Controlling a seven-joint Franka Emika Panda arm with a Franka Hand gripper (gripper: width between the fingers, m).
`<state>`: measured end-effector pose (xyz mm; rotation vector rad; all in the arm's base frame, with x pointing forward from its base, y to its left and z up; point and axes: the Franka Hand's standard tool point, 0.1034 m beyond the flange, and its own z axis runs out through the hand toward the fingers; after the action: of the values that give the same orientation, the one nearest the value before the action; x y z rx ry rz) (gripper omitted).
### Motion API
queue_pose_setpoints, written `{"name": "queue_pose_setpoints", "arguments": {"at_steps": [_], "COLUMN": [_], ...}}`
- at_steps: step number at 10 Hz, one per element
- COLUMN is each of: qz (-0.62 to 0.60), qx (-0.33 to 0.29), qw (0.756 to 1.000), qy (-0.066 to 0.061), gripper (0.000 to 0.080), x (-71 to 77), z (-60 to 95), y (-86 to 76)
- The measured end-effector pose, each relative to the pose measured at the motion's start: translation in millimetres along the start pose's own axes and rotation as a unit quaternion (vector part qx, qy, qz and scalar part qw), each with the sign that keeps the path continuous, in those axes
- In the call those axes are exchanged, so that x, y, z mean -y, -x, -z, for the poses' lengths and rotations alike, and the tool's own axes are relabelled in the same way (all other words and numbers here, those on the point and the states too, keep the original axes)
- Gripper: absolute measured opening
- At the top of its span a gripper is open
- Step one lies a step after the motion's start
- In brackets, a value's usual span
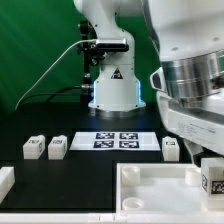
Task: Assemble one leg
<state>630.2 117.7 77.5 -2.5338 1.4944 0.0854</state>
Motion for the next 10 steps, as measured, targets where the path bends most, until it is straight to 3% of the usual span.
{"name": "queue_pose_setpoints", "arguments": {"at_steps": [1,3,5,6,7,8,9,10], "qz": [0.094,0.15,0.275,0.405,0.46,0.447,0.43,0.409], "qx": [-0.01,-0.009,-0.011,-0.023,-0.025,-0.025,-0.026,-0.026], "qw": [0.996,0.989,0.961,0.913,0.887,0.893,0.902,0.911], "qy": [0.005,0.005,0.011,0.032,0.037,0.036,0.036,0.033], "gripper": [0.0638,0.0646,0.0649,0.0649,0.0649,0.0649,0.0535,0.0535], "x": [1.9,0.2,-0.8,0.9,1.7,1.5,1.6,1.9], "z": [1.4,0.3,-0.4,-3.3,-3.1,-3.1,-3.1,-3.3], "y": [-0.7,-2.9,-4.5,-8.2,-9.3,-9.6,-9.3,-8.6]}}
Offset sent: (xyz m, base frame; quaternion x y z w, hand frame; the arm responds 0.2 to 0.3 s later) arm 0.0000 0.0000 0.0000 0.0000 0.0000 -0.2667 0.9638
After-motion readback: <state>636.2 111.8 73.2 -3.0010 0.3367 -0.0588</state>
